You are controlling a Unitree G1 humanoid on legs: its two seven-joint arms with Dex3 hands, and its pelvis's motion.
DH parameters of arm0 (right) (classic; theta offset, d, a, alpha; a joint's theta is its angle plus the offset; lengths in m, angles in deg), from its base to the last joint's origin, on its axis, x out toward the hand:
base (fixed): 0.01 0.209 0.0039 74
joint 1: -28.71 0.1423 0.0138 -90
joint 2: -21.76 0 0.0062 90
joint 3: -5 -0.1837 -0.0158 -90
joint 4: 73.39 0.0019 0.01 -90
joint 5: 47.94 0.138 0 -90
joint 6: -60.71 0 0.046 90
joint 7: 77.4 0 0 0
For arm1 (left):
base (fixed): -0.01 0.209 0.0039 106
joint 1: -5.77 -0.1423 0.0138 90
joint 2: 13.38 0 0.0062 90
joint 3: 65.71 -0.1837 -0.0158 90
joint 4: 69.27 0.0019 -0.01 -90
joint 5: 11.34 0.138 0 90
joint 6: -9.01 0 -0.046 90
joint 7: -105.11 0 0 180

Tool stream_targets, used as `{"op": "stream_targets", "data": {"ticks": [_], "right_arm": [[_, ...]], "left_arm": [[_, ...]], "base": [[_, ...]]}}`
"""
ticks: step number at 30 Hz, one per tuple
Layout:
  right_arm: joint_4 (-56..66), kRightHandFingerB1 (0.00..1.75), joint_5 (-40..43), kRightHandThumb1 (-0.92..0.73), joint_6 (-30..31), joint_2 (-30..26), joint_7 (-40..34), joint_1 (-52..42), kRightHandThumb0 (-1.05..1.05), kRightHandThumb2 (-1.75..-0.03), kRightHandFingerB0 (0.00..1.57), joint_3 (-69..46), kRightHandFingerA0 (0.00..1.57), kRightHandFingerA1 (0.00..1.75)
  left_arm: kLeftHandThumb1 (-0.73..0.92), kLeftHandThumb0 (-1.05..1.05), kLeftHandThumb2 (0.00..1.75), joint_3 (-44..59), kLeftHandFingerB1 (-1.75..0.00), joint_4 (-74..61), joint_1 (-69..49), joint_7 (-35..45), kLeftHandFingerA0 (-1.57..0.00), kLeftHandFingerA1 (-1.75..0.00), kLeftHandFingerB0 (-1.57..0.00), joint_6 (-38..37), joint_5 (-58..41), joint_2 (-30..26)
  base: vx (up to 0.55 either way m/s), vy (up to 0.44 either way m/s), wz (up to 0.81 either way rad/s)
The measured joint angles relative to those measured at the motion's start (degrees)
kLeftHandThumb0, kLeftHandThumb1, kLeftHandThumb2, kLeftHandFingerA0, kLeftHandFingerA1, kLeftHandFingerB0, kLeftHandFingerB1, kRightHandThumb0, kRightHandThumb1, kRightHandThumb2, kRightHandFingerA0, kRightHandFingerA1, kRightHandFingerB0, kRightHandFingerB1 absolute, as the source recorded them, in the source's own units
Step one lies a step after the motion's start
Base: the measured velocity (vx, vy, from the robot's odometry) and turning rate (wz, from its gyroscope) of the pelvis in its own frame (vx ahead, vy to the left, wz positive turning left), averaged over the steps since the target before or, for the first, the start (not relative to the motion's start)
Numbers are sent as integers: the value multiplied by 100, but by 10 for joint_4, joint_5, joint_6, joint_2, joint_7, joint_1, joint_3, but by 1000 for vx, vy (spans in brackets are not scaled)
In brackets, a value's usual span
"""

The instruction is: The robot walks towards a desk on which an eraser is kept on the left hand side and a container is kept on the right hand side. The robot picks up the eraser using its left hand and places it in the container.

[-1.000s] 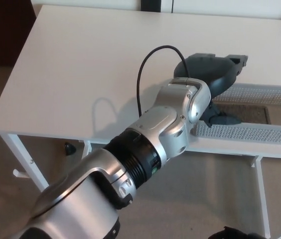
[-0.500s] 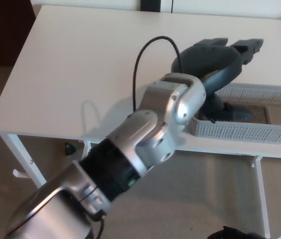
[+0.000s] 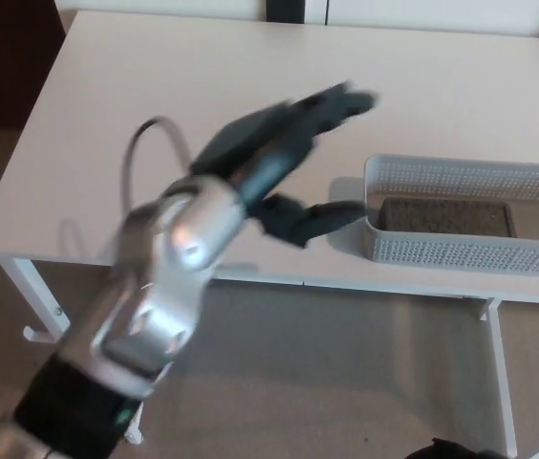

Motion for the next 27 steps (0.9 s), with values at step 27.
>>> {"op": "stream_targets", "data": {"ticks": [27], "right_arm": [[-37, 58, 1, -58, -1, 1, -4, -4, -55, -106, 12, -2, 18, 66]], "left_arm": [[78, -70, 64, 311, -29, -23, -450, 208, -28, -35, -27, 3, -231, -91]], "base": [[0, 0, 0]]}}
